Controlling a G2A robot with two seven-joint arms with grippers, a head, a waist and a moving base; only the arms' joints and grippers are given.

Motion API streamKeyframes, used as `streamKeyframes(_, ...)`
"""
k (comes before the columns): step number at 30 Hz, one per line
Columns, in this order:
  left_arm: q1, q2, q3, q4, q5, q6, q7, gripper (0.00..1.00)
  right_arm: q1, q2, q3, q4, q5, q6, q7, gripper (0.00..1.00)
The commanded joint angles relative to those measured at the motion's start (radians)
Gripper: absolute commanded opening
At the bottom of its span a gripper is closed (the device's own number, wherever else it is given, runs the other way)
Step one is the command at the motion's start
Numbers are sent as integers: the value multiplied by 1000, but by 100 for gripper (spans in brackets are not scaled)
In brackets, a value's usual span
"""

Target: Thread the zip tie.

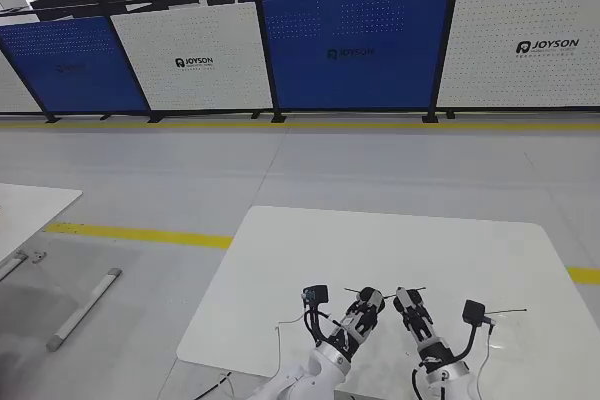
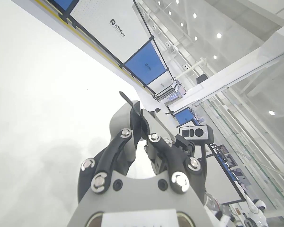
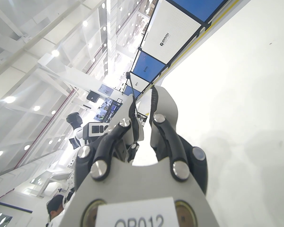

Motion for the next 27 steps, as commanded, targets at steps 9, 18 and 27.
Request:
streamKeyframes(9,-3,-4,-3,6,0,11,-7,0,-18,0,17,-7,11,-34,-28,6)
streamKeyframes(18,-1,-7,-6,6,-3,3,-11,0,-21,-1,20,-6,3,-39,-30,0)
streamKeyframes(27,10,-6,-8,-1,14,-13,-15,0,-13,-3,10,-5,-19,-21,-16,0)
